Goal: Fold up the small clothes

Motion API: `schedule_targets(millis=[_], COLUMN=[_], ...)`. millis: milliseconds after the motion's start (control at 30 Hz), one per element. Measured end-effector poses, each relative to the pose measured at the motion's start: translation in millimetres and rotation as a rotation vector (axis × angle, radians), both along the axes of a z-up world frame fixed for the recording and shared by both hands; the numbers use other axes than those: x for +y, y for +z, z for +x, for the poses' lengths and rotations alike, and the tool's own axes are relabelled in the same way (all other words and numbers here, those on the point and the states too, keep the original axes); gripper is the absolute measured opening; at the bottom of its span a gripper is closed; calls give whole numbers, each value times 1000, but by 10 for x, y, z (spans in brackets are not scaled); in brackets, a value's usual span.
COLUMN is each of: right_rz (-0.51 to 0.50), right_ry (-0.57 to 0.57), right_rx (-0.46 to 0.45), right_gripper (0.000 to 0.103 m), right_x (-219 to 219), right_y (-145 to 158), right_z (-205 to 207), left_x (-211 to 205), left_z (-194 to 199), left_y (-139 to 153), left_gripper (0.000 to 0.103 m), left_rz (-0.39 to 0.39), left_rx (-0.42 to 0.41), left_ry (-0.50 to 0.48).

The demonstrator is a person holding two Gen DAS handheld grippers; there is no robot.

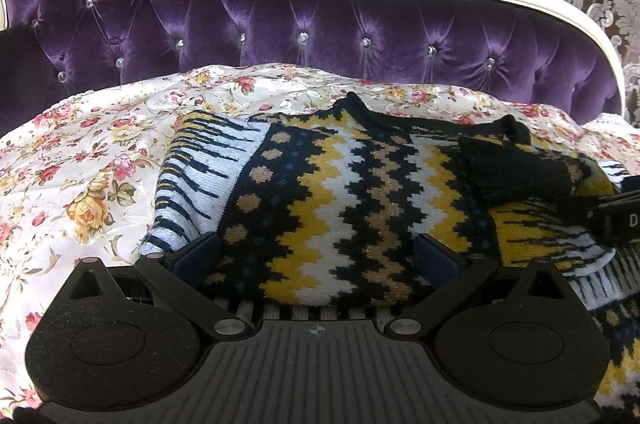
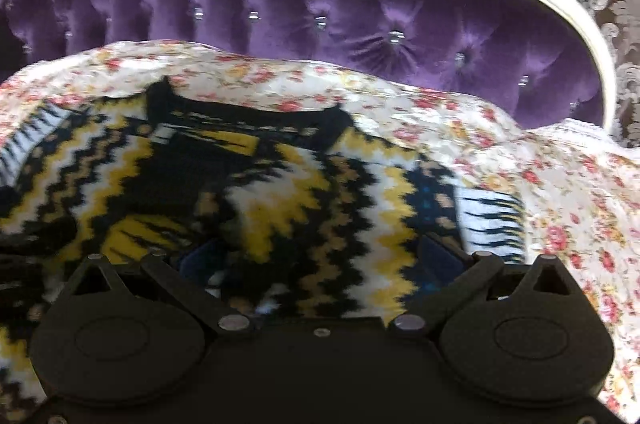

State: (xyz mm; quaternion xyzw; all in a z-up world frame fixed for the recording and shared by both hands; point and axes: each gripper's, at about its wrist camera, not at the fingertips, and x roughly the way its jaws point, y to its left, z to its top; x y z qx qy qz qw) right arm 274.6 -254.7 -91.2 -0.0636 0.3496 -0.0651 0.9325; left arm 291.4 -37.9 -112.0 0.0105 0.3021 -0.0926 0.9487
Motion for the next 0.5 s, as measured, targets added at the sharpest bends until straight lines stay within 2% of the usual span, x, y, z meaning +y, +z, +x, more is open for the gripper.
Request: schedule_targets(millis=[167, 300, 500], right_rz=[11, 101, 139], right_ry=[-67, -96, -147], right_rx=[-10, -3, -8], right_gripper=[102, 102, 102], right_x=[-315, -553, -740], right_y=[8, 9, 53], right_z=[-136, -270, -451], left_x=[-1, -7, -6], left_z=[-1, 2, 2], left_y=[0, 3, 1], left_gripper=[103, 103, 103], left_rz=[-1, -1, -2], left_rx=[0, -1, -2], left_ry=[1, 3, 4])
